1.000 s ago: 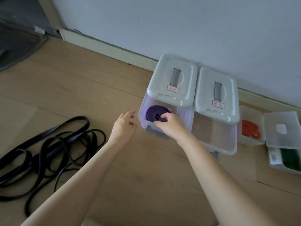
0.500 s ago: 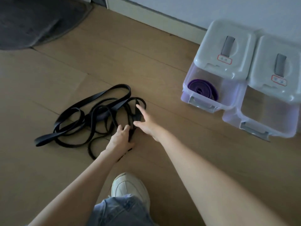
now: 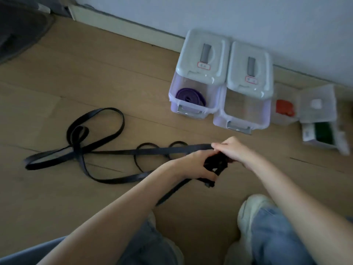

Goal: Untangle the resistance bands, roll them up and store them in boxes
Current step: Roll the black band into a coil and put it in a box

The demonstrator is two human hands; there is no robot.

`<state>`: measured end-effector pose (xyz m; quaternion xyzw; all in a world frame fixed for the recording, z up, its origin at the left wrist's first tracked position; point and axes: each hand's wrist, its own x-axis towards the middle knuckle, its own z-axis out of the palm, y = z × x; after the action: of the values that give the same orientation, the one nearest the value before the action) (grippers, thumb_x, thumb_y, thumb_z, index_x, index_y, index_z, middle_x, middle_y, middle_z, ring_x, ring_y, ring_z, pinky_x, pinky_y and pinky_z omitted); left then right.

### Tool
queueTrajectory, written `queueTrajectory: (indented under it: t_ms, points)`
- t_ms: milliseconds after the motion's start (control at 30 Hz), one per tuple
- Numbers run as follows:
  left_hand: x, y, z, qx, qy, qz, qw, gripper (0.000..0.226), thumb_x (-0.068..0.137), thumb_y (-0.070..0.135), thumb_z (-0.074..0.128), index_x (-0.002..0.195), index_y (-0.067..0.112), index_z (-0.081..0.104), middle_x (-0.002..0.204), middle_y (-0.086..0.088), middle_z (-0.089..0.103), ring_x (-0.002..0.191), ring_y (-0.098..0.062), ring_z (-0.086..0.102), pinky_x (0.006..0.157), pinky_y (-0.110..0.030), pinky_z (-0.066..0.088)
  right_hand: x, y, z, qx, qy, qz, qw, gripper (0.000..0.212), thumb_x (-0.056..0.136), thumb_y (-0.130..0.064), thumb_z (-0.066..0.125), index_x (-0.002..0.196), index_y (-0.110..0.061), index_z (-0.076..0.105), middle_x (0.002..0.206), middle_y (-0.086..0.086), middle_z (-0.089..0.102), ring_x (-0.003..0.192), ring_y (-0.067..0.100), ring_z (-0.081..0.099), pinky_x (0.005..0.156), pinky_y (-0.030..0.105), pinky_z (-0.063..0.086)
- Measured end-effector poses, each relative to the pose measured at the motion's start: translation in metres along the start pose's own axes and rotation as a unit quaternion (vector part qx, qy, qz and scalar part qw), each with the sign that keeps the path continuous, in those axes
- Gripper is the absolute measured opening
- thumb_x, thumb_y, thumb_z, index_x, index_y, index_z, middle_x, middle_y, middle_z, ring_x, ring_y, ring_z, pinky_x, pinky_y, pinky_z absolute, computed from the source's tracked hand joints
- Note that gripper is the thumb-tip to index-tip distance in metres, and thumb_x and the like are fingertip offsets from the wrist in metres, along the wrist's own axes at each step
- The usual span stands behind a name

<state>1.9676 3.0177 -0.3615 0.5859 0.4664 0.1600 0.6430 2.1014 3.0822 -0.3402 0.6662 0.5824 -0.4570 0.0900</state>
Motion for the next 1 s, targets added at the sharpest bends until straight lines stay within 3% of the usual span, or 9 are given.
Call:
queueTrajectory:
  t_ms: [133, 233, 333, 467, 567, 667, 833, 933, 1000]
  points:
    - [0.026, 0.048, 0.046, -0.063, -0.018, 0.071, 0.995, 0.042, 0.081, 0.002, 0.066, 0.118, 0.013, 0.049, 0.096, 0.002, 0.057, 0.083, -0.006, 0.060, 0.068, -0.011, 0.047, -0.021, 0.039, -0.040, 0.023, 0.243, -0.036, 0.969, 0.021, 0.086, -0.006, 0.054, 0.092, 0.004, 0.071, 0.098, 0.019, 0.070, 0.089, 0.028, 0.065, 0.077, 0.029, 0.049]
    - [0.035, 0.072, 0.068, -0.204, -0.070, 0.058, 0.975, 0.033, 0.087, -0.001, 0.059, 0.110, 0.021, 0.050, 0.097, -0.001, 0.059, 0.085, -0.005, 0.065, 0.073, -0.019, 0.054, -0.034, 0.057, -0.059, 0.029, 0.395, -0.088, 0.914, 0.022, 0.084, -0.006, 0.056, 0.087, -0.014, 0.076, 0.083, -0.004, 0.070, 0.063, -0.003, 0.053, 0.057, 0.003, 0.035]
    - [0.036, 0.063, 0.063, -0.063, -0.046, 0.002, 0.997, 0.040, 0.092, 0.013, 0.054, 0.129, 0.025, 0.045, 0.111, 0.006, 0.055, 0.101, -0.015, 0.058, 0.074, -0.016, 0.051, -0.032, 0.070, -0.063, 0.050, 0.268, -0.127, 0.954, 0.028, 0.085, 0.001, 0.052, 0.084, -0.016, 0.074, 0.073, -0.010, 0.063, 0.064, -0.002, 0.055, 0.064, 0.009, 0.038]
    - [0.017, 0.039, 0.034, 0.053, 0.021, -0.155, 0.986, 0.042, 0.093, 0.016, 0.053, 0.133, 0.023, 0.044, 0.132, 0.003, 0.046, 0.106, -0.017, 0.052, 0.081, -0.031, 0.054, -0.033, 0.076, -0.048, -0.036, 0.150, -0.191, 0.969, 0.041, 0.086, 0.009, 0.037, 0.090, -0.014, 0.071, 0.098, -0.002, 0.065, 0.084, 0.011, 0.055, 0.071, 0.020, 0.037]
    - [0.010, 0.046, 0.019, 0.161, 0.156, -0.108, 0.969, 0.060, 0.081, 0.019, 0.070, 0.134, 0.016, 0.042, 0.134, -0.005, 0.046, 0.107, -0.016, 0.050, 0.088, -0.026, 0.047, -0.048, 0.072, -0.050, -0.029, 0.178, -0.271, 0.946, 0.039, 0.089, 0.007, 0.038, 0.092, -0.017, 0.069, 0.095, -0.010, 0.063, 0.085, 0.009, 0.055, 0.070, 0.019, 0.035]
    - [0.008, 0.065, 0.019, 0.185, 0.175, -0.005, 0.967, 0.092, 0.070, 0.030, 0.080, 0.143, 0.019, 0.026, 0.139, 0.006, 0.037, 0.128, -0.011, 0.035, 0.106, -0.028, 0.032, -0.078, 0.052, -0.061, 0.058, 0.190, -0.340, 0.919, 0.040, 0.088, 0.009, 0.041, 0.078, -0.023, 0.063, 0.066, -0.017, 0.058, 0.058, 0.003, 0.054, 0.059, 0.018, 0.041]
    - [-0.005, 0.083, 0.038, 0.107, 0.099, -0.007, 0.989, 0.045, 0.075, 0.019, 0.077, 0.113, 0.024, 0.053, 0.098, 0.014, 0.064, 0.096, -0.003, 0.059, 0.091, -0.021, 0.045, -0.140, 0.030, -0.088, 0.287, 0.166, -0.418, 0.846, 0.032, 0.090, 0.013, 0.038, 0.078, -0.013, 0.052, 0.072, -0.003, 0.068, 0.058, 0.021, 0.058, 0.053, 0.022, 0.049]
    - [-0.021, 0.090, 0.052, 0.156, 0.028, -0.025, 0.987, 0.008, 0.088, 0.011, 0.061, 0.090, 0.018, 0.061, 0.089, -0.004, 0.068, 0.085, -0.012, 0.063, 0.088, -0.027, 0.047, -0.161, 0.035, -0.099, 0.364, 0.229, -0.404, 0.807, 0.029, 0.091, 0.012, 0.038, 0.090, -0.015, 0.049, 0.083, 0.009, 0.068, 0.056, 0.012, 0.054, 0.054, 0.024, 0.049]
    - [-0.033, 0.106, 0.057, 0.115, 0.043, -0.023, 0.992, 0.011, 0.095, 0.009, 0.049, 0.088, 0.009, 0.059, 0.067, -0.005, 0.062, 0.062, -0.010, 0.059, 0.073, -0.025, 0.050, -0.166, 0.041, -0.103, 0.405, 0.290, -0.370, 0.784, 0.026, 0.092, 0.010, 0.038, 0.096, -0.013, 0.048, 0.088, 0.010, 0.068, 0.057, 0.009, 0.053, 0.058, 0.024, 0.049]
